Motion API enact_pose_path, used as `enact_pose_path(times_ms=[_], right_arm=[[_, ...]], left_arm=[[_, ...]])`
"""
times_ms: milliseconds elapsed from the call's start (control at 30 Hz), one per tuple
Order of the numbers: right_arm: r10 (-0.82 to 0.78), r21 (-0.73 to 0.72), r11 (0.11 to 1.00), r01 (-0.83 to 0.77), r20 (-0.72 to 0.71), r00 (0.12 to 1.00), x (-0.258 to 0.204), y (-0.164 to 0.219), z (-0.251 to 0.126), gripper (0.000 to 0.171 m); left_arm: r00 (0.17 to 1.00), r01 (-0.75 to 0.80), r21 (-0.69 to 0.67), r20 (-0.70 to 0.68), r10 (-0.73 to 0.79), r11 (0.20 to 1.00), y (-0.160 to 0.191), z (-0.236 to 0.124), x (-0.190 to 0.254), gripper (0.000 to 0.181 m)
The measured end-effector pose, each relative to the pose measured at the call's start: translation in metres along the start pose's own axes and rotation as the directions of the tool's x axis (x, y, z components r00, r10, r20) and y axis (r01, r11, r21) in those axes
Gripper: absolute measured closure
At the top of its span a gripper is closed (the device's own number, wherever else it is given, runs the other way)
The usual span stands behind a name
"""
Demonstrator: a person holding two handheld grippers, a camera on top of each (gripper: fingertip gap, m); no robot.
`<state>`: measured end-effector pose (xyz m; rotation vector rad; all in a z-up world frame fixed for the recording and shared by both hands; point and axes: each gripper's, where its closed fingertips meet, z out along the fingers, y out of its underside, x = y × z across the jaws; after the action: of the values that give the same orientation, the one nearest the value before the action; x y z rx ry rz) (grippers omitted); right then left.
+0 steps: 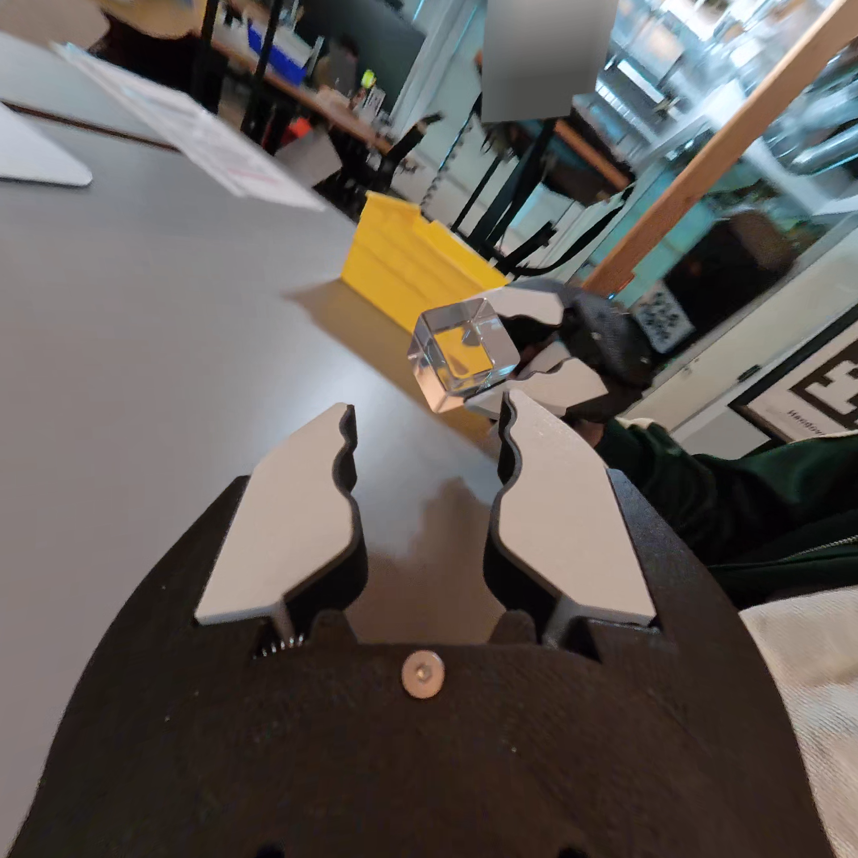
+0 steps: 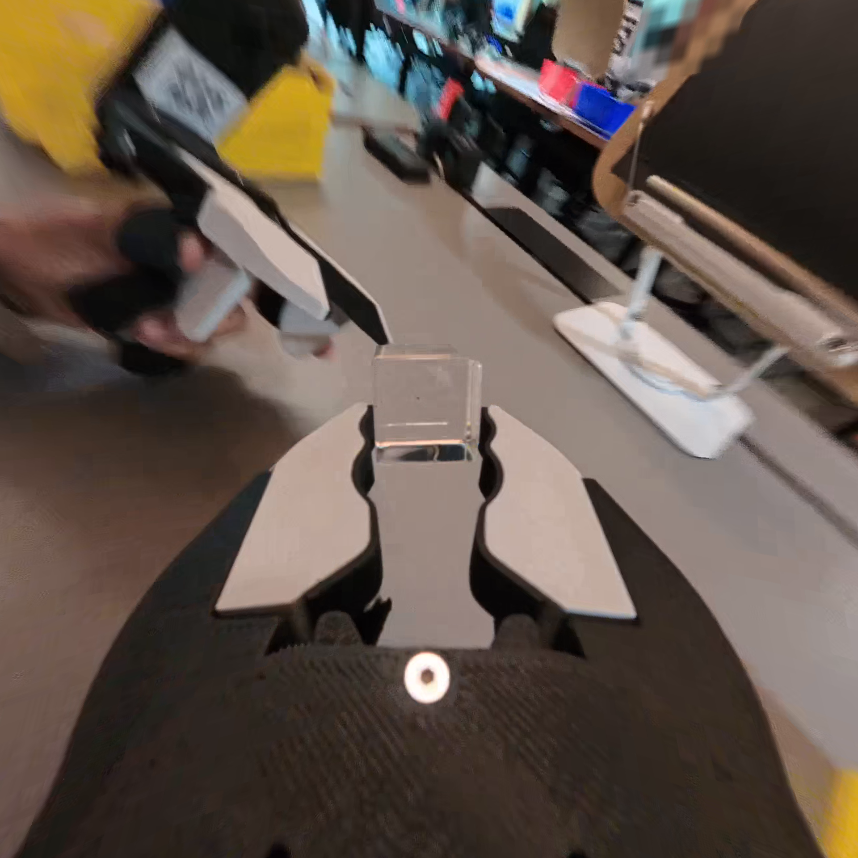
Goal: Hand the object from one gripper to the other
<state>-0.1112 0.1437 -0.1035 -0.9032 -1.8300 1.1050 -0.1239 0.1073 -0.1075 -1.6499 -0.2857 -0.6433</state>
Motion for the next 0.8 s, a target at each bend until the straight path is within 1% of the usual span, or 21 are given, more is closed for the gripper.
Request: enact_pose_path(times_ms=[67,133,200,300,400,467,733,800], right_arm=[[-0.21,-0.128,0.972,0.197,-0.094,0.973,0.002,0.01,0.003,0.128],[-0.377,-0.232,0.91,0.343,-0.122,0.918,-0.003,0.015,0.008,0.127],[-0.518,-0.311,0.829,0.464,-0.116,0.847,-0.01,0.019,0.013,0.127],[-0.696,-0.396,0.683,0.613,-0.097,0.712,-0.018,0.02,0.017,0.127],[-0.769,-0.424,0.599,0.679,-0.068,0.636,-0.026,0.021,0.019,0.127],[-0.791,-0.434,0.571,0.697,-0.062,0.609,-0.028,0.022,0.02,0.127],[-0.781,-0.38,0.595,0.708,-0.065,0.621,-0.031,0.018,0.017,0.127],[-0.776,-0.356,0.605,0.712,-0.066,0.627,-0.033,0.015,0.017,0.127]], left_arm=[[1.0,0.013,-0.048,0.027,-0.012,0.999,0.008,0.004,-0.002,0.119],[0.999,0.024,-0.092,0.05,-0.02,0.995,0.016,0.01,-0.002,0.119],[0.997,0.01,-0.139,0.083,0.001,0.99,0.024,0.015,-0.002,0.119],[0.986,-0.043,-0.206,0.15,0.075,0.978,0.033,0.017,-0.006,0.124],[0.979,-0.069,-0.242,0.17,0.112,0.968,0.037,0.018,-0.006,0.132],[0.982,-0.062,-0.244,0.156,0.103,0.968,0.038,0.018,-0.005,0.134],[0.996,-0.072,-0.208,0.041,0.082,0.975,0.037,0.018,0.002,0.136],[0.995,-0.081,-0.198,0.032,0.089,0.977,0.036,0.019,0.003,0.131]])
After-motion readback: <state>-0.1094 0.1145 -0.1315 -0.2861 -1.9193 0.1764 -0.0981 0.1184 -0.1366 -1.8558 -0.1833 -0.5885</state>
